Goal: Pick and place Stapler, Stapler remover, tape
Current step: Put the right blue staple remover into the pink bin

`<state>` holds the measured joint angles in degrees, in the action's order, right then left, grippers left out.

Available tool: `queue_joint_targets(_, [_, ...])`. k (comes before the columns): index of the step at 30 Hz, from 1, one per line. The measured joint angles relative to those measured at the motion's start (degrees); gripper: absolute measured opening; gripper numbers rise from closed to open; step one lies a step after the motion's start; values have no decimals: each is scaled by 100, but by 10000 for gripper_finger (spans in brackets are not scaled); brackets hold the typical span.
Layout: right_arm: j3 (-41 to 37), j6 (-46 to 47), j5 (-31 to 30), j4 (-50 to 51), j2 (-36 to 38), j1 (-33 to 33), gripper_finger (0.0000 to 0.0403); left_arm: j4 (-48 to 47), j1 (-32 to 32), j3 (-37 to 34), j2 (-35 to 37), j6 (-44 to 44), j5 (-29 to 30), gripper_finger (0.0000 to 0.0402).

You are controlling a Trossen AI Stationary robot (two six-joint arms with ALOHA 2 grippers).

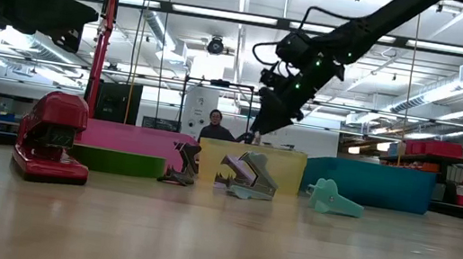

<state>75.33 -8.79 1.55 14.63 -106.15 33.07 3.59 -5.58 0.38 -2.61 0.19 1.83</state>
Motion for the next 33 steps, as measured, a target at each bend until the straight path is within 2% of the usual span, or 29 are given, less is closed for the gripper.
queue_joint_targets(9, [0,-73,80,946,587,-250,259,0,0,0,2,0,0,21])
queue_joint_targets(19, [-2,-51,160,1385,823,-731,259,2,0,2,2,0,0,21])
queue_joint_targets(28, [-5,148,298,2085,867,-1473,259,0,0,2,0,0,0,21])
queue_joint_targets(33, [-321,398,201,1950,974,-1880,259,1,0,1,2,0,2,21])
